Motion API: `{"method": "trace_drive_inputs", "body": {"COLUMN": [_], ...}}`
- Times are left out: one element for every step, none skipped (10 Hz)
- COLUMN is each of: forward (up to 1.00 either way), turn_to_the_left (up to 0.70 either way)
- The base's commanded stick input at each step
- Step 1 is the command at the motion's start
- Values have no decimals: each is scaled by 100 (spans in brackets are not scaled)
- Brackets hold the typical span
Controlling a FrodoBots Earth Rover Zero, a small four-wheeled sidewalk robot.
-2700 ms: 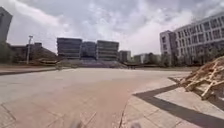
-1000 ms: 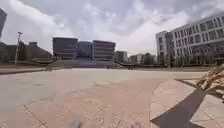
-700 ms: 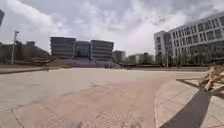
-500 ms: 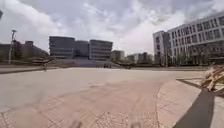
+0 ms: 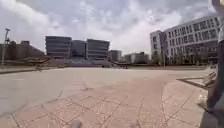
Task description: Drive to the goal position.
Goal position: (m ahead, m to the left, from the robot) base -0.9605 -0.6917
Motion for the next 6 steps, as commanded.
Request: {"method": "trace_drive_inputs", "body": {"forward": [70,70,70,70,70,70], "turn_to_the_left": [-9,-9,-9,-9,-8,-2]}}
